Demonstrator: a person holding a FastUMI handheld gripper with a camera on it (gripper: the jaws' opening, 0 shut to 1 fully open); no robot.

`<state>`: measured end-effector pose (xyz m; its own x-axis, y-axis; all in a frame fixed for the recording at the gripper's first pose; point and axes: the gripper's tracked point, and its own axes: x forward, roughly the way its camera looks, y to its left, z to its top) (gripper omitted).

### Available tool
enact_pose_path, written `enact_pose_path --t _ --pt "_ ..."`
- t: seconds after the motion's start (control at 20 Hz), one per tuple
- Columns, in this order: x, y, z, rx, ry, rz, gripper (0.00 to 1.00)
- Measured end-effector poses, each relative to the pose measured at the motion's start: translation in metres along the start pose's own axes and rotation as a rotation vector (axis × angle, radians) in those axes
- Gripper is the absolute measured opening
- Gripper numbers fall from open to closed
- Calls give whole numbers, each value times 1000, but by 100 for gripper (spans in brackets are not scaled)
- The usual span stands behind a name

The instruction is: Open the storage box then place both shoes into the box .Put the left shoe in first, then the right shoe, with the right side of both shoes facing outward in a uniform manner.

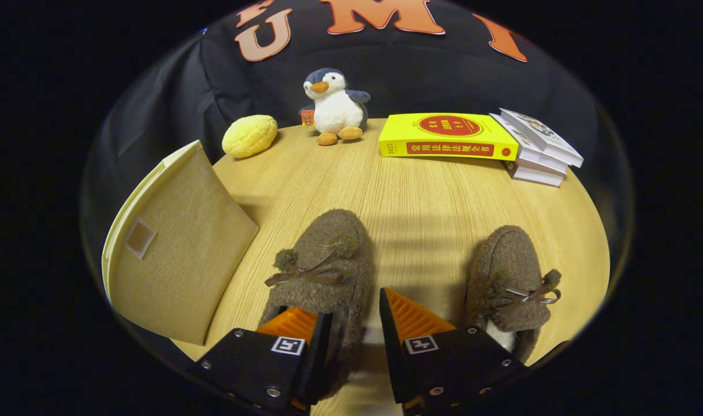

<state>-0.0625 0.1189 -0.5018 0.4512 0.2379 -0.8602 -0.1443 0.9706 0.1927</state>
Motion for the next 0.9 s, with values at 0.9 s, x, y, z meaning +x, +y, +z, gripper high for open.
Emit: enact_pose_path --t 0.9 --pt "-105 85 91 224 -103 114 6"
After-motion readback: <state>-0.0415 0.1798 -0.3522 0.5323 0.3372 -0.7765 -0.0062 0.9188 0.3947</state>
